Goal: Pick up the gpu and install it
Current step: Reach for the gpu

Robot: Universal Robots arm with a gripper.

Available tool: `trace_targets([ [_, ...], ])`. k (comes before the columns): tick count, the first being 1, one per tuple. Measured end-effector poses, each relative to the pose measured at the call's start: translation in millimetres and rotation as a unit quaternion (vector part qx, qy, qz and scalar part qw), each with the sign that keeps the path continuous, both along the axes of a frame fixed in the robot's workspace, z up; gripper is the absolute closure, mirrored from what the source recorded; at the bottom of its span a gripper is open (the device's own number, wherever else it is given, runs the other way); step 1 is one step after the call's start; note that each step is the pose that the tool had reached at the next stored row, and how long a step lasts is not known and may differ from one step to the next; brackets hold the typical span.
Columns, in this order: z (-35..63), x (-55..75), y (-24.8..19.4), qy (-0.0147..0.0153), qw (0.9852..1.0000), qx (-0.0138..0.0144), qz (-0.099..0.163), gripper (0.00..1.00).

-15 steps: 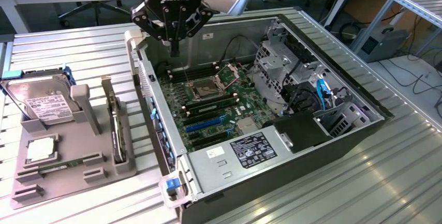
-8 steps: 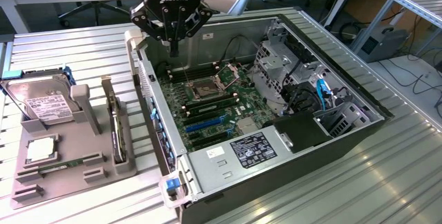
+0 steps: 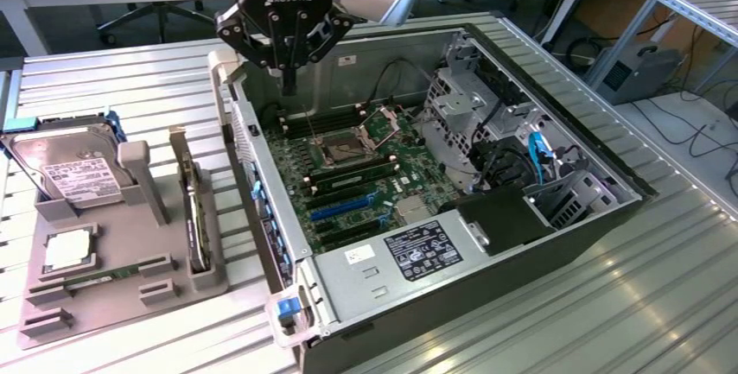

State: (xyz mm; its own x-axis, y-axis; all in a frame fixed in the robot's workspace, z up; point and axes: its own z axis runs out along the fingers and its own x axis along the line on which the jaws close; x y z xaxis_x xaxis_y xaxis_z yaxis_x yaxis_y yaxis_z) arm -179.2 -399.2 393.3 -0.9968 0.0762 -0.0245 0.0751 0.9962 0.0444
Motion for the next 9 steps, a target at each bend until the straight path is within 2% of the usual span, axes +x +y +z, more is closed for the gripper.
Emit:
trace_targets([
  [9, 0.0, -2.2, 0.0, 0.0000, 1.0000, 0.0000, 0.000, 0.89],
])
